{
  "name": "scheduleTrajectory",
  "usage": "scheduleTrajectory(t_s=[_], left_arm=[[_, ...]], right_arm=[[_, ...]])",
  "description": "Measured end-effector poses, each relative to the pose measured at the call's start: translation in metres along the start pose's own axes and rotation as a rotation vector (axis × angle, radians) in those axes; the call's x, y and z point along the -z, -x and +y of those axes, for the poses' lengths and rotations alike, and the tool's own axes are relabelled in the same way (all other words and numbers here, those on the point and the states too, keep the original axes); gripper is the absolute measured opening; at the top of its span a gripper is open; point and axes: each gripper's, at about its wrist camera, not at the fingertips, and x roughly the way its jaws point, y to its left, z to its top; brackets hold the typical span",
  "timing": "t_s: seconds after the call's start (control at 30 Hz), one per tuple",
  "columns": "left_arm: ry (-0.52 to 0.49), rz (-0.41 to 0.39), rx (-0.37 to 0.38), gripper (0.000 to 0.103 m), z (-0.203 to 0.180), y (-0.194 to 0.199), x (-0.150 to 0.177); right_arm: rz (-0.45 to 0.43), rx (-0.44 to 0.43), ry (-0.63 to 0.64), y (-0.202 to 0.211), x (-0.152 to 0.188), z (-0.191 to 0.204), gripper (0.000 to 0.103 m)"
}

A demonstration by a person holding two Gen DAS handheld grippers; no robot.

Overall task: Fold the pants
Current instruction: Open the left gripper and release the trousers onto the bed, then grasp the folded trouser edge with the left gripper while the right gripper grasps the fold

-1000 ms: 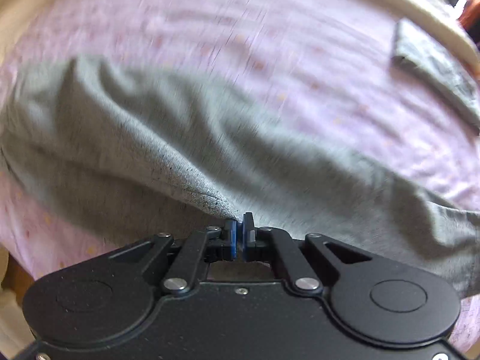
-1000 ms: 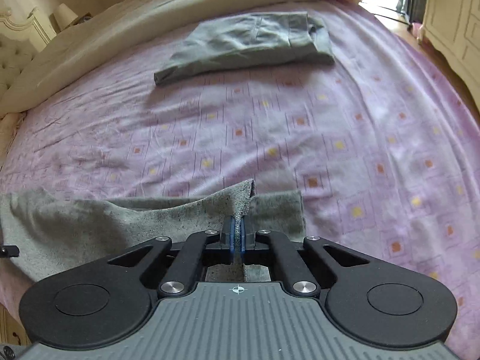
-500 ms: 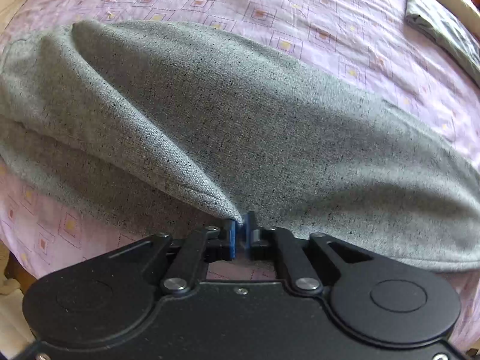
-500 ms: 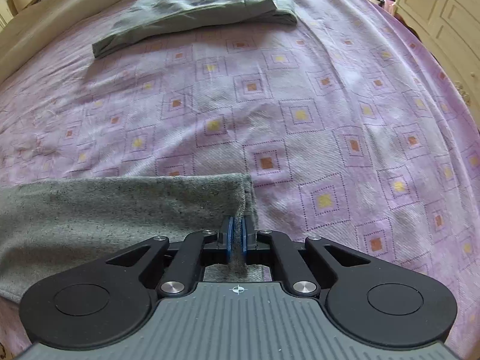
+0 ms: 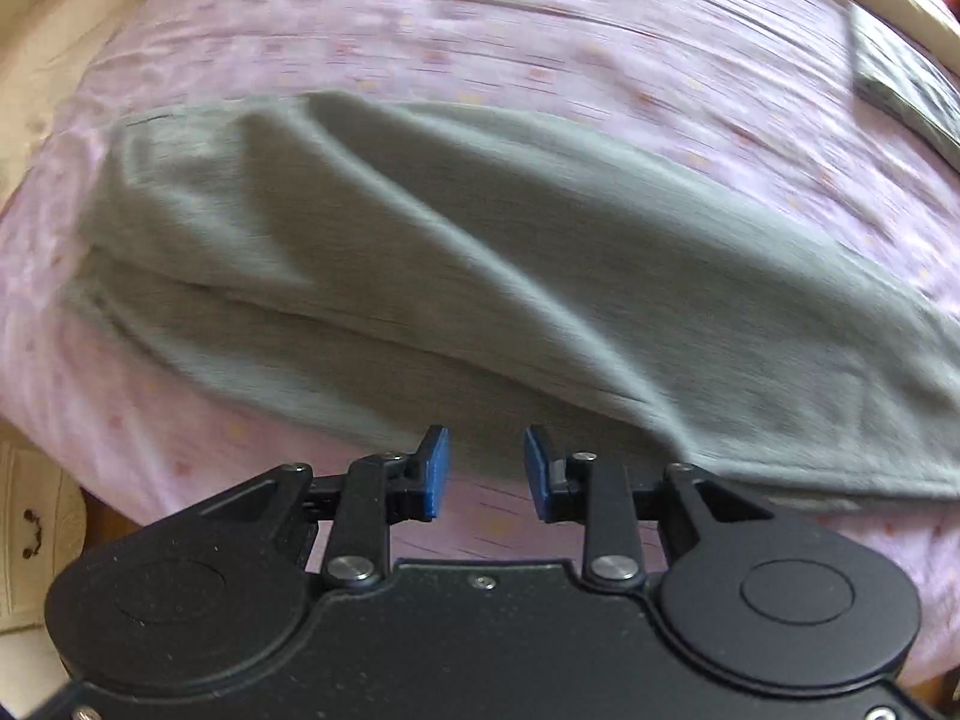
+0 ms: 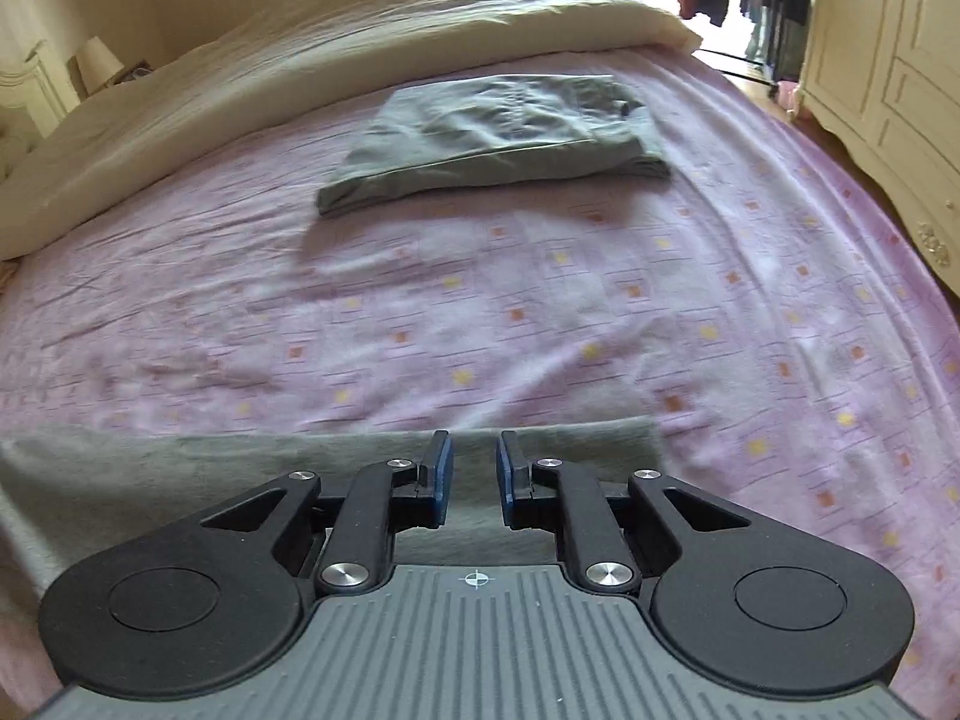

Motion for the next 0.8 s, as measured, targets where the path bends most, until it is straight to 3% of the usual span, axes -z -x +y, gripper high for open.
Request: scheduleTrajectory(t_s=[0.23, 0.3, 0.37, 0.43, 0.5, 0.6, 0.8], left_arm=[[0.093, -0.028, -0.090, 0.041, 0.124, -0.020, -0.044], [0.095, -0.046, -0.093, 0.044, 0.158, -0.027, -0.056], [0.077, -0.062, -0.095, 0.054, 0.187, -0.034, -0.069], [0.045, -0.080, -0.091, 0.055, 0.213, -0.038, -0.079], [0.005, -0.092, -0.085, 0.057, 0.232, -0.044, -0.090], [-0.041, -0.097, -0.065, 0.063, 0.253, -0.052, -0.104], [-0.078, -0.061, 0.015, 0.065, 0.272, -0.072, -0.122]], right_arm=[[0.087, -0.194, -0.024, -0.001, 0.037, 0.129, 0.016], [0.127, -0.243, -0.076, -0.006, 0.051, 0.166, 0.016], [0.167, -0.274, -0.154, -0.011, 0.065, 0.199, 0.016], [0.203, -0.304, -0.249, -0.016, 0.083, 0.230, 0.017], [0.225, -0.312, -0.291, -0.022, 0.097, 0.255, 0.024], [0.241, -0.287, -0.336, -0.030, 0.117, 0.283, 0.026], [0.222, -0.260, -0.522, -0.040, 0.137, 0.295, 0.034]])
